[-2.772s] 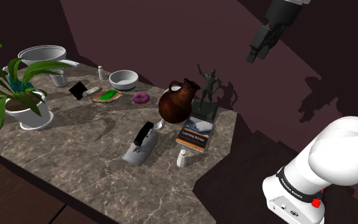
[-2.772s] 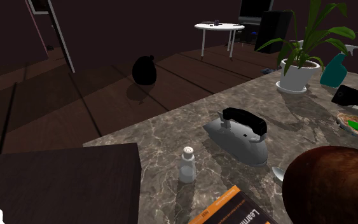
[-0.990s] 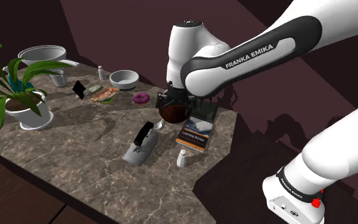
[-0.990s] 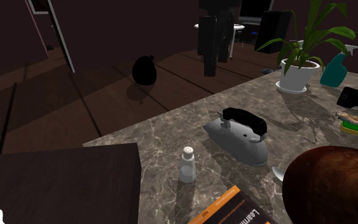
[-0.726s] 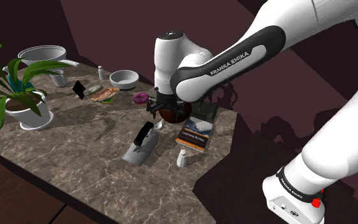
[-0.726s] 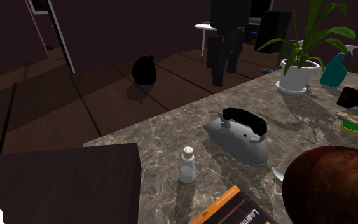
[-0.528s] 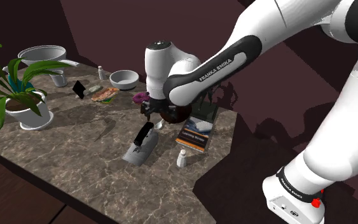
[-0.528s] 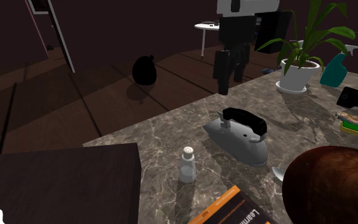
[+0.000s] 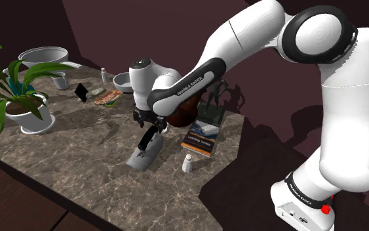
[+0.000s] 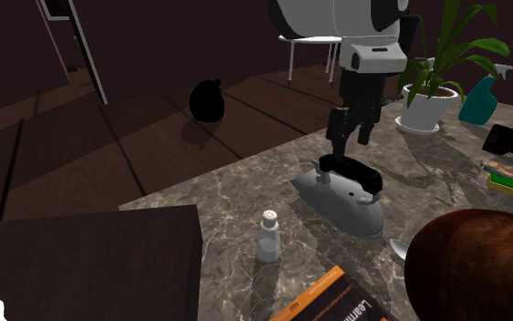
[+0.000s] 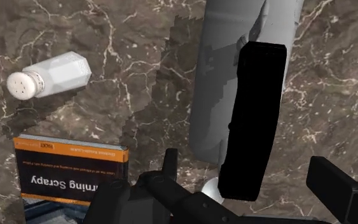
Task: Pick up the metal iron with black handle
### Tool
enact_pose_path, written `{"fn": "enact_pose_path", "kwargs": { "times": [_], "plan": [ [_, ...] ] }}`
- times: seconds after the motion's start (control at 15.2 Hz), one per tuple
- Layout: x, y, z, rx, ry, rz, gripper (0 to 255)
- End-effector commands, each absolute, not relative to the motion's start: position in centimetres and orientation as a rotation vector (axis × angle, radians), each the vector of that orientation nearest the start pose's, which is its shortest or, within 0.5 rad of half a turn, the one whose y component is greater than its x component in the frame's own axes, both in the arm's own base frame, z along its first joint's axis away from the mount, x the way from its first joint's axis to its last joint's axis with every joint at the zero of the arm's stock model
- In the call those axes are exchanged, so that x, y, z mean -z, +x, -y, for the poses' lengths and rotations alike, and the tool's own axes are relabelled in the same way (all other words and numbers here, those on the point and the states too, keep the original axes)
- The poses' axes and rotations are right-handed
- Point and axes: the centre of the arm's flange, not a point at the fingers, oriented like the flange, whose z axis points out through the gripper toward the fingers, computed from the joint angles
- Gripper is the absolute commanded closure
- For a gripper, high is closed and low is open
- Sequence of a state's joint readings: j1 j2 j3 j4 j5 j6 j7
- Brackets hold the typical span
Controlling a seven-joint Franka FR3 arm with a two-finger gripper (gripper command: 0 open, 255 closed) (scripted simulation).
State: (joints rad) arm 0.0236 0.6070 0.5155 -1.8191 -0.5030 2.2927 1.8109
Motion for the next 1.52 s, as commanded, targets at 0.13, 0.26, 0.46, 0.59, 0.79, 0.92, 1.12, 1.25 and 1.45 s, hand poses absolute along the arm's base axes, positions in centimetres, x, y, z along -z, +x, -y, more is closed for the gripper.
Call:
{"fn": "enact_pose_path", "kwargs": {
  "times": [0.13, 0.26, 0.46, 0.59, 0.79, 0.92, 1.12, 1.25, 1.45],
  "plan": [
    [-20.6, 59.0, -30.8, 0.108, -2.762, -1.622, 0],
    [-19.5, 59.0, -30.8, 0.108, -2.762, -1.622, 0],
    [-17.9, 59.0, -30.8, 0.108, -2.762, -1.622, 0],
    [-17.1, 59.0, -30.8, 0.108, -2.762, -1.622, 0],
    [-17.0, 59.0, -30.8, 0.108, -2.762, -1.622, 255],
    [-17.0, 59.0, -30.8, 0.108, -2.762, -1.622, 255],
    [-17.0, 59.0, -30.7, 0.108, -2.762, -1.622, 255],
    [-17.0, 59.0, -30.7, 0.108, -2.762, -1.622, 255],
    [-18.1, 59.0, -30.8, 0.108, -2.762, -1.622, 255]
  ]
}}
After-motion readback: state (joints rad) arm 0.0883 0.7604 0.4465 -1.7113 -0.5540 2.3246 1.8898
